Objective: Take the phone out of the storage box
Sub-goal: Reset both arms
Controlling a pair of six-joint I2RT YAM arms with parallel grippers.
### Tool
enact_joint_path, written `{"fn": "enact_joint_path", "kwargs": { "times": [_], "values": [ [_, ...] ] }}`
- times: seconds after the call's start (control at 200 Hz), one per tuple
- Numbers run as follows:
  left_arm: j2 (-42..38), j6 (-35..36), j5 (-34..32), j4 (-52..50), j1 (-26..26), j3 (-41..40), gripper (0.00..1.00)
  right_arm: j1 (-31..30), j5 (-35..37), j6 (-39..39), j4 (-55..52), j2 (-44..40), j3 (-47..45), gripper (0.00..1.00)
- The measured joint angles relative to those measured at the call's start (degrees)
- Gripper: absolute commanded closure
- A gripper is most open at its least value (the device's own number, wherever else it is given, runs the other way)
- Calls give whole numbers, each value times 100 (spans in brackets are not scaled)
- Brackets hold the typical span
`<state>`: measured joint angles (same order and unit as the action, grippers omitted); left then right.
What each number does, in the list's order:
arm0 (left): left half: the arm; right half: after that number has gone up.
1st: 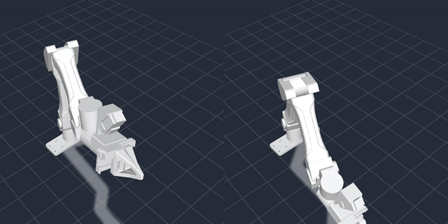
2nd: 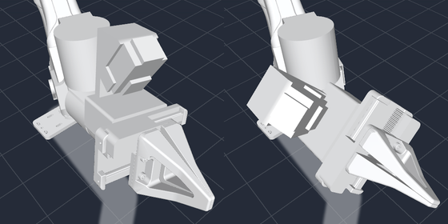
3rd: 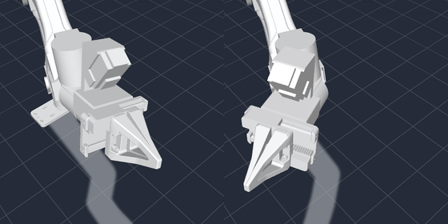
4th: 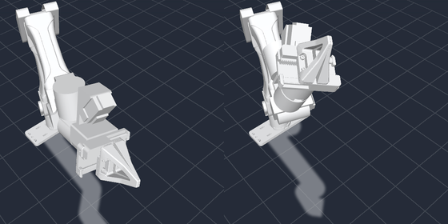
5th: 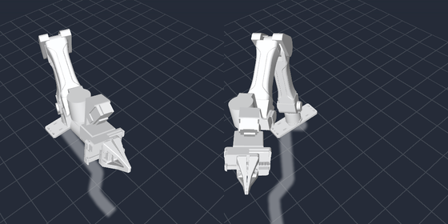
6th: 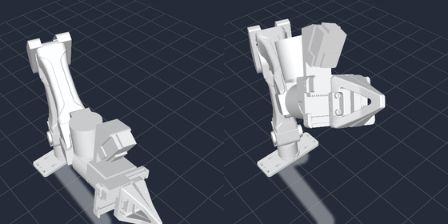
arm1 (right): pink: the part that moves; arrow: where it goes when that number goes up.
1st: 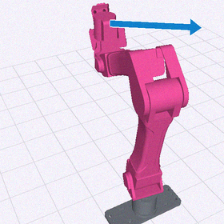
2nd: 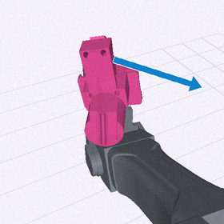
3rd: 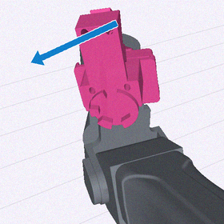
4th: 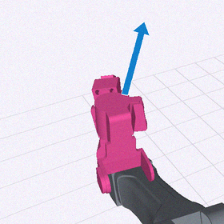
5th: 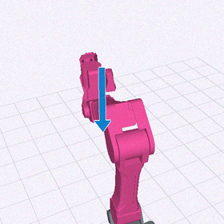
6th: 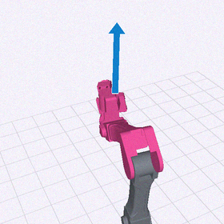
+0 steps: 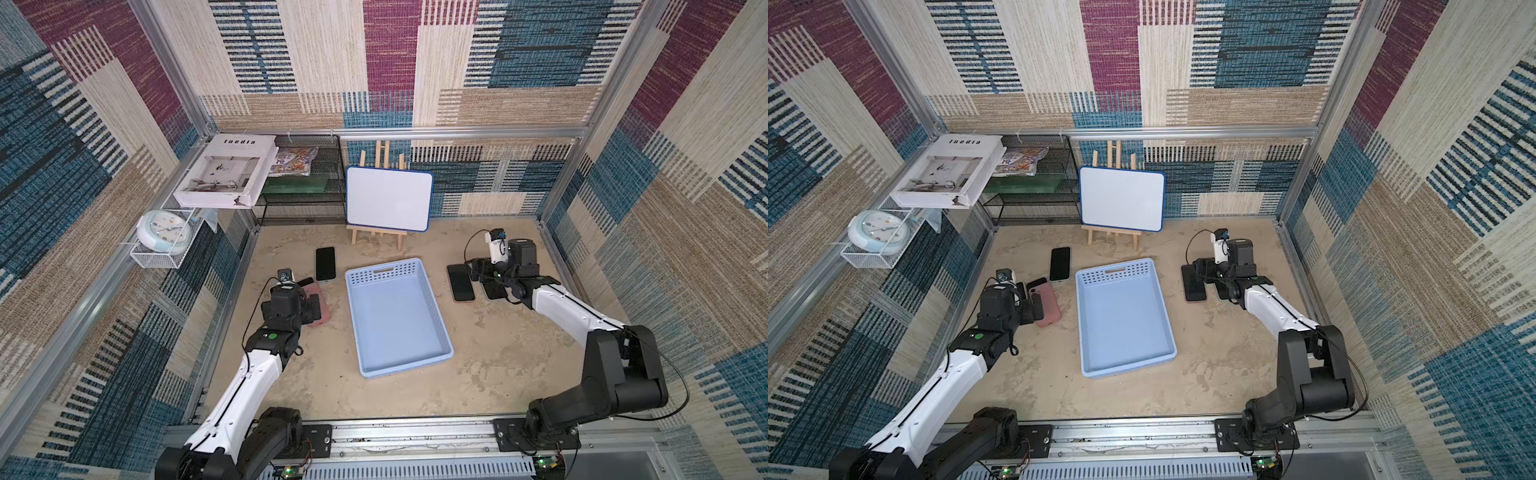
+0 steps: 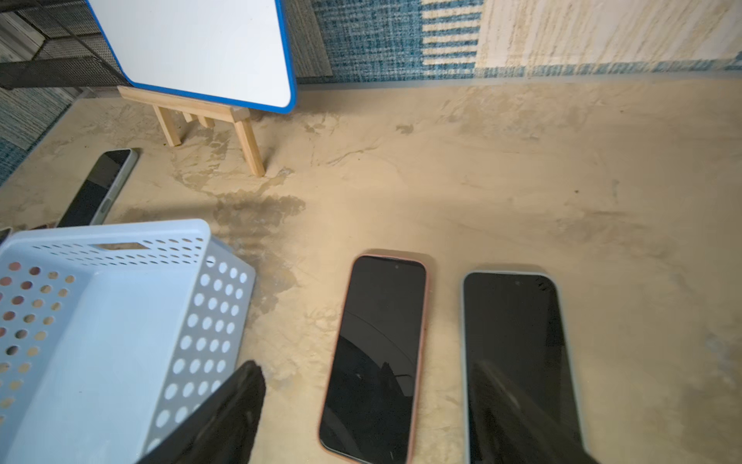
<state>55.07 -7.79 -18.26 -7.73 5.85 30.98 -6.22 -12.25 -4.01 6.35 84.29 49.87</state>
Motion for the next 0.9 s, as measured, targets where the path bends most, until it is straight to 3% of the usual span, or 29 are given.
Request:
{"fn": "enact_joint_path", "kwargs": {
  "times": [0.155,0.29,0.651,0.901],
  "values": [
    [-133,101,-367,1392,-20,-1097,1,466,0,527,1333,-424,-1355,7],
    [219,358,-389,2671,-153,-1703,0,754,52,802,2227,-426,-1961,6],
    [1491,1043,763,4310,-476,-1480,2,1016,42,800,4146,-155,-2924,8],
    [1781,1161,1471,4653,-597,-1274,2,1016,103,741,5427,125,-3462,9]
  ]
}}
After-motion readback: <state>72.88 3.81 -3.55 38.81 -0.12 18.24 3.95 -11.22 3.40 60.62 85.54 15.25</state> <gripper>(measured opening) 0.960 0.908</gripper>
